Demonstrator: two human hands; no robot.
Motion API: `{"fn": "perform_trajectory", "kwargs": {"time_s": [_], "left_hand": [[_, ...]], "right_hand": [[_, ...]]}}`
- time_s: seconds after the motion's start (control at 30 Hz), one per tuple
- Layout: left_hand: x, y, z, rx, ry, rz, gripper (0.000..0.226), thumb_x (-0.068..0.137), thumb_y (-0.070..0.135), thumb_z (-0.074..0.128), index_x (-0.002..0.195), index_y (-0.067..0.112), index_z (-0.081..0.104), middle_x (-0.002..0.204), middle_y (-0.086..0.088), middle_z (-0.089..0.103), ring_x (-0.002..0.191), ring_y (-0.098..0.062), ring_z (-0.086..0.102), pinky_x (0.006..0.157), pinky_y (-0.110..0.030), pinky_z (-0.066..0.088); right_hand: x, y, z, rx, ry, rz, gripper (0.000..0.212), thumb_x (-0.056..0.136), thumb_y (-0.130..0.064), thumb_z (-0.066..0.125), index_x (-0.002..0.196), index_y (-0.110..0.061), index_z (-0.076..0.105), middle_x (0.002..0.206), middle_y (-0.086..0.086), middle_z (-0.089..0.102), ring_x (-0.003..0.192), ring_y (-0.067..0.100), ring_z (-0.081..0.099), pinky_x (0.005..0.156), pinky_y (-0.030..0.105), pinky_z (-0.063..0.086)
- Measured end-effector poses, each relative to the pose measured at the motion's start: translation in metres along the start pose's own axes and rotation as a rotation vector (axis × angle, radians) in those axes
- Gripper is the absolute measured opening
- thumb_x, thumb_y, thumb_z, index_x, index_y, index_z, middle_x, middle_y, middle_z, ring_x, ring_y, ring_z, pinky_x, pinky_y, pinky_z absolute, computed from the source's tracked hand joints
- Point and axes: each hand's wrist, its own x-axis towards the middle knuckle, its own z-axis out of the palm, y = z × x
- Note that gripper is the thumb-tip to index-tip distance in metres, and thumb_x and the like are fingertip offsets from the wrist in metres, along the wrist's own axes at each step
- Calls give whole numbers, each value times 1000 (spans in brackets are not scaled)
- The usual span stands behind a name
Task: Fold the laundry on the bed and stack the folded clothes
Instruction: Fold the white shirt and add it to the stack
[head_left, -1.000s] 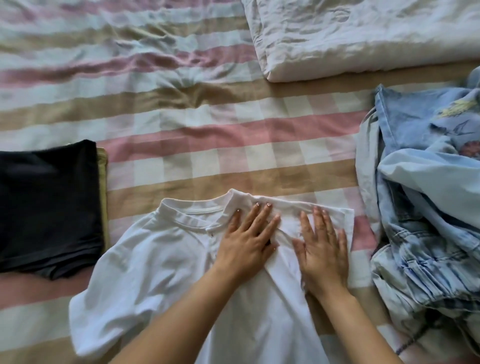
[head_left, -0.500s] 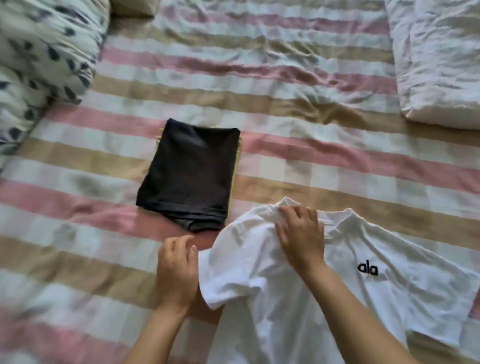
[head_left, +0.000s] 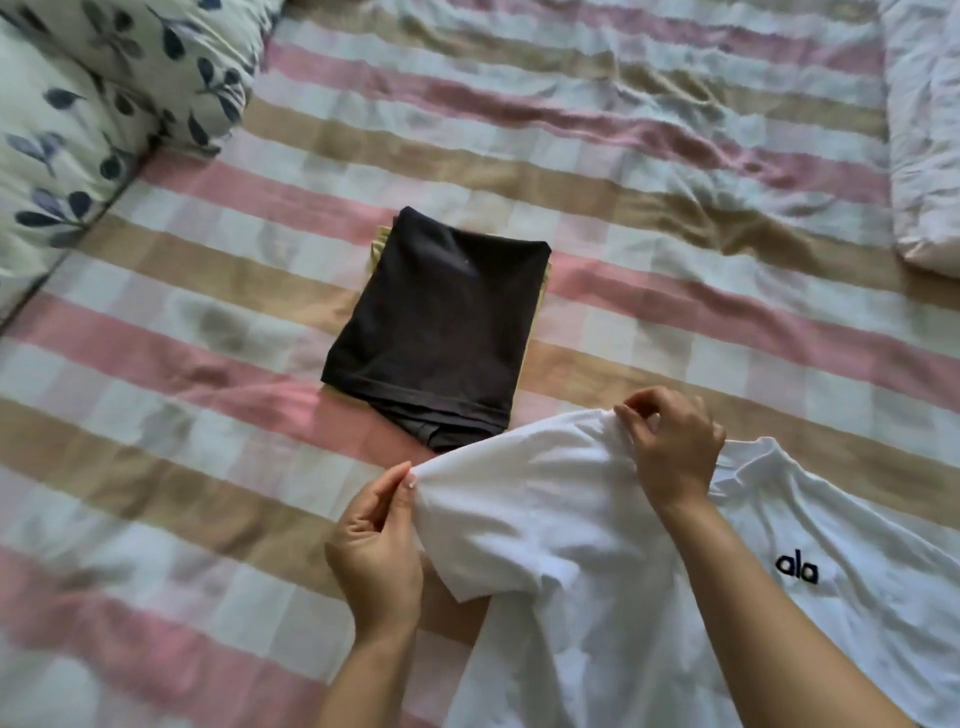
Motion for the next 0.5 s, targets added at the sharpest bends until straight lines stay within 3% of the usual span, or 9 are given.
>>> {"fn": "perform_trajectory", "kwargs": {"time_s": [0.1, 0.17, 0.3, 0.5], "left_hand": [[8, -3, 7, 11, 19, -2, 18, 85, 8, 63, 100, 15, 70, 90, 6, 70, 83, -8, 66, 78, -22, 53], [16, -7, 16, 22, -22, -41, 23, 87, 7, 61, 109, 9, 67, 97, 0, 68, 90, -14, 65, 80, -21, 52], [20, -15, 24, -2, -78, -85, 31, 85, 13, 65, 115, 15, 60, 102, -4, 66, 92, -13, 63, 78, -15, 50], [17, -22, 25, 22, -44, -20, 31, 81, 6, 68, 102, 28, 63, 84, 14, 65, 73, 2, 61, 70, -10, 50]], "right_hand": [[10, -3, 3, -9, -1, 40, 9, 80, -23, 68, 78, -15, 67, 85, 6, 67, 94, 32, 54, 76, 37, 31], [13, -2, 4, -72, -9, 95, 21, 83, -36, 63, 82, -15, 65, 90, 7, 64, 100, 32, 51, 78, 37, 32], [4, 9, 3, -219, -62, 171, 42, 78, -58, 58, 85, -17, 63, 99, 8, 58, 104, 31, 47, 82, 39, 34], [8, 7, 7, -5, -39, 116, 23, 79, -40, 68, 78, -17, 69, 101, 6, 57, 107, 29, 41, 78, 33, 24]]}}
